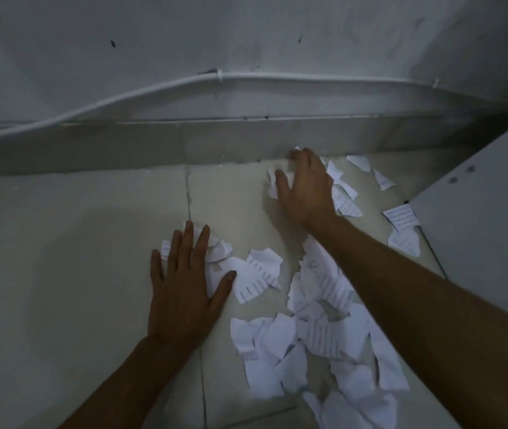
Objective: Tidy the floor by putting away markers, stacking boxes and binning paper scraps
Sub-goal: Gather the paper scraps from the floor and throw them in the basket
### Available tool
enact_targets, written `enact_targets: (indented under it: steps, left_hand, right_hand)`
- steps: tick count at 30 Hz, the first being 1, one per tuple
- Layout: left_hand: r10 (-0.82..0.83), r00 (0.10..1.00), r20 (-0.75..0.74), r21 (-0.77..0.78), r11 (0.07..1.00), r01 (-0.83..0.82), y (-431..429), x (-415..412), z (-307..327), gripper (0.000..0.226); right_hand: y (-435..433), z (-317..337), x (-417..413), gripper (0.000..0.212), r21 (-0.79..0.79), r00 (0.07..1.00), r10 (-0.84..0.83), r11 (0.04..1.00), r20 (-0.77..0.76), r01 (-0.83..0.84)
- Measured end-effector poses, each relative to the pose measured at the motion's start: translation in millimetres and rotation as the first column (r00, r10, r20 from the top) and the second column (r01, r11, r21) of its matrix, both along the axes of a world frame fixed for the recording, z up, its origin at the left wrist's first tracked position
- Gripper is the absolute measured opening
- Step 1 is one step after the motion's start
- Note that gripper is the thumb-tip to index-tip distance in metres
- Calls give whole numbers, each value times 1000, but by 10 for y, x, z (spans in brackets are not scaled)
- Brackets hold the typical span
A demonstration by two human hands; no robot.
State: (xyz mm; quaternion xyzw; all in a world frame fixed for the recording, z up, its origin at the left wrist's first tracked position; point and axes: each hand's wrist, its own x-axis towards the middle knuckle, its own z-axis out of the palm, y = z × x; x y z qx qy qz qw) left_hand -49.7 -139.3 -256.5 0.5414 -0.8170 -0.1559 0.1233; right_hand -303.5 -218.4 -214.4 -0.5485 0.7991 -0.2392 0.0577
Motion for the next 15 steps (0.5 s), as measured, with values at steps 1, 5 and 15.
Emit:
enact_targets:
  steps: [1, 5, 15]
  left_hand:
    - [15, 1000, -20, 1, 1000, -15, -26, -20, 4, 78]
    - [51, 984, -171, 0, 999, -52, -2, 21, 5, 74]
    - [82, 962, -262, 45, 996, -73, -48, 38, -52, 73]
  right_hand:
    - [-95, -27, -110, 58, 77, 1000, -6, 997, -7, 7]
    - [45, -163, 49, 58, 252, 977, 212, 946, -6, -204]
    - [-133, -229, -306, 54, 140, 998, -53, 989, -41, 58]
